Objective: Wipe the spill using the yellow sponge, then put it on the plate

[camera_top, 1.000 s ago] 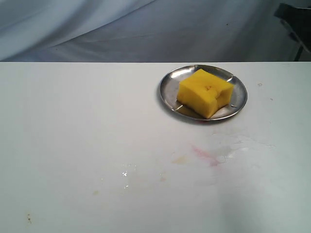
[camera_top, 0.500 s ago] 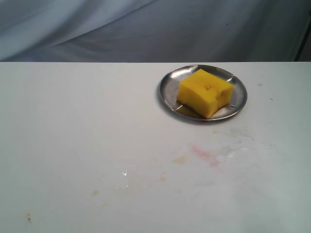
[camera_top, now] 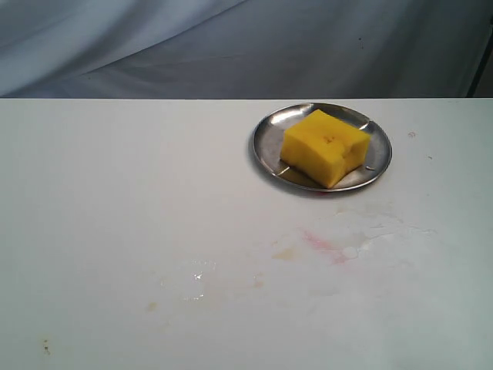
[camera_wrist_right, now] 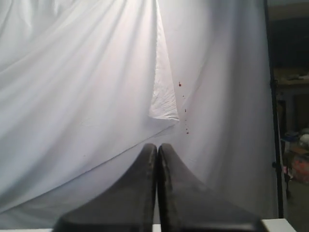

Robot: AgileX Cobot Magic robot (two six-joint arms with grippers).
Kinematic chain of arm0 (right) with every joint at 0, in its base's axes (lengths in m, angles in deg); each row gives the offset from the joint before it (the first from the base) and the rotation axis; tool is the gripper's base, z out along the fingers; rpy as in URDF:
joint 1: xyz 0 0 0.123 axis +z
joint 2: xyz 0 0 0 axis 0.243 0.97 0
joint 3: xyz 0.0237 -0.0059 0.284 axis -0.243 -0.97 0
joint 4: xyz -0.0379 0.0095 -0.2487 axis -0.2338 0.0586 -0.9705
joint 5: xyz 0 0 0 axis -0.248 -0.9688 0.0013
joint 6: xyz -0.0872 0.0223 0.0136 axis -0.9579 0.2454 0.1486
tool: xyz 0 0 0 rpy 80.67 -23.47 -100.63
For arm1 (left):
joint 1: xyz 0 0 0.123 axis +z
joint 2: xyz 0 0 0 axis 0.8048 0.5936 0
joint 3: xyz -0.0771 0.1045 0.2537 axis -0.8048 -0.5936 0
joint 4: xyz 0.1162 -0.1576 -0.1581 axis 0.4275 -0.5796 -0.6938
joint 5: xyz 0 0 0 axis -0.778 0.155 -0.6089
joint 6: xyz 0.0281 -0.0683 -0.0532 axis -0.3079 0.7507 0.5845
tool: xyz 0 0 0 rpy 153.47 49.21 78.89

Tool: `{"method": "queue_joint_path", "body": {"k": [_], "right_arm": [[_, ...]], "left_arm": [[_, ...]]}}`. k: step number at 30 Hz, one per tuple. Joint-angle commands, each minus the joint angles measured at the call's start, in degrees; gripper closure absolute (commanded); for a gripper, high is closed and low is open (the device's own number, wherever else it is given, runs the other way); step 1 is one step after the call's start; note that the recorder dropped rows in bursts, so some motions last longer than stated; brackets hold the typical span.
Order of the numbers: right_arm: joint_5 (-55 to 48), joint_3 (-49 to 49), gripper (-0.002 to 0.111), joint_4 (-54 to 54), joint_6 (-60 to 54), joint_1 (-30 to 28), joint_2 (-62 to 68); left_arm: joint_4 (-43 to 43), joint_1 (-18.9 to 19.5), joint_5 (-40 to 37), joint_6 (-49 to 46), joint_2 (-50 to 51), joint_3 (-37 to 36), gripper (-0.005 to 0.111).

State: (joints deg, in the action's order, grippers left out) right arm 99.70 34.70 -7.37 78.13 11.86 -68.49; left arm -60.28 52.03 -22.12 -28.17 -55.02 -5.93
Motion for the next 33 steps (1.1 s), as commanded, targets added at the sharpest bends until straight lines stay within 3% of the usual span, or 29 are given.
{"method": "queue_joint_path", "body": {"k": [1,12,17,25,33], "right_arm": [[-5.8,-0.5,0.108,-1.5,-6.3,3.5,-4.2],[-27.1,-0.4,0.108,-1.3,-10.7,7.6,-18.6],[-31.3,-0.3,0.108,1.2,-10.7,7.7,-18.6],[-32.1,-0.5,0.108,2.4,-9.1,8.5,-18.6],[-24.7,-7.6,0.108,2.2,-5.7,8.5,-18.6]], "left_arm": [[0.0,0.0,0.2,0.0,-0.1,-0.3,0.105],[0.0,0.0,0.2,0.2,-0.1,-0.3,0.105],[0.0,0.0,0.2,0.2,-0.1,-0.3,0.105],[0.0,0.0,0.2,-0.1,-0.1,-0.3,0.105],[0.0,0.0,0.2,0.2,-0.1,-0.3,0.105]]}}
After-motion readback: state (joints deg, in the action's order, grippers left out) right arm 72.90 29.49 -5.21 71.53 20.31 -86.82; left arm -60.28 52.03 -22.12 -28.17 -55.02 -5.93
